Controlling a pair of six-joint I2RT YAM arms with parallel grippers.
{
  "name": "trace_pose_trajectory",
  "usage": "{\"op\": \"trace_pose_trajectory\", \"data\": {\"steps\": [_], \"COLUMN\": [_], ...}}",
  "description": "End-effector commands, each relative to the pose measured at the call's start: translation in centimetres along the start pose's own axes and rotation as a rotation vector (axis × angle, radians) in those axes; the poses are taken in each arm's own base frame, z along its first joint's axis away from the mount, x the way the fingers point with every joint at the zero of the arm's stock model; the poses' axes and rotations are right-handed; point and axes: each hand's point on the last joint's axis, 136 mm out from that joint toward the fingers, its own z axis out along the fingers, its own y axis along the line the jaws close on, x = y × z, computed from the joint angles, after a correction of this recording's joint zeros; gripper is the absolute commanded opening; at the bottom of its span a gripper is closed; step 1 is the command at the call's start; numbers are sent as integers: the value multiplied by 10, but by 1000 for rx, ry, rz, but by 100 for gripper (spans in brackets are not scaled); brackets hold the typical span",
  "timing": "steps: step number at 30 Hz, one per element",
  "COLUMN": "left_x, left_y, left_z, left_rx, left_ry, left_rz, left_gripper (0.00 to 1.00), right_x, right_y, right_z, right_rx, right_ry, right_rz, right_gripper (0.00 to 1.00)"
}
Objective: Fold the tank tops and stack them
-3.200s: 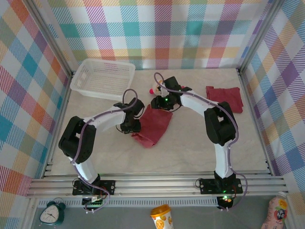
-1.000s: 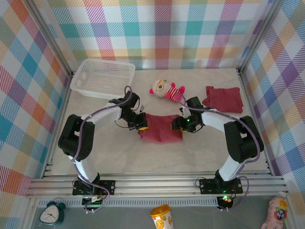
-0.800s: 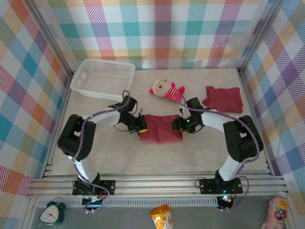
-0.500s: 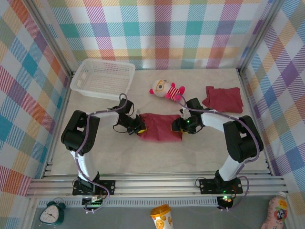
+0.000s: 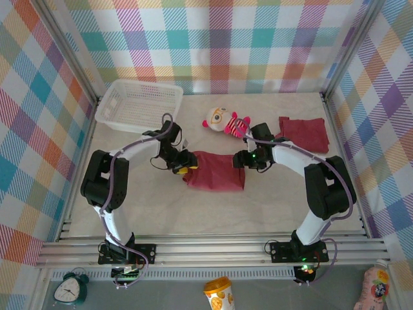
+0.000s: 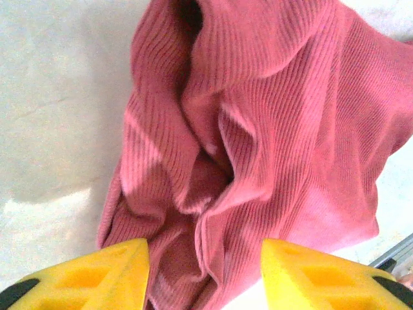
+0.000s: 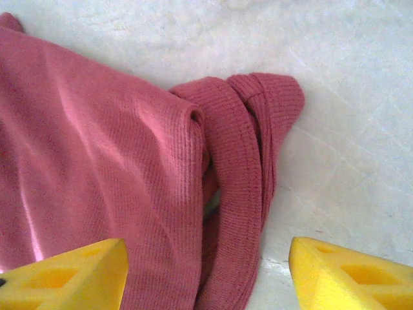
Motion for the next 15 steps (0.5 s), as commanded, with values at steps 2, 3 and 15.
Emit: {"op": "trace_pose_trajectory", "data": {"steps": [2,3,15], "left_x": [8,8,-8], "left_y": [22,22,-4], "left_z": [-20,-16,36], "left_rx": [-152,-142,4], "left_ry": [18,25,70], "left_rz": [45,42,38], "left_gripper": [54,55,57], "right_x": [11,10,9], "right_y": [0,1,18], "right_z": [14,16,38], "right_rx": [22,17,-8], "right_ry": [52,52,89], "right_rz": [-22,-23,-53], "right_gripper": [68,68,63]}}
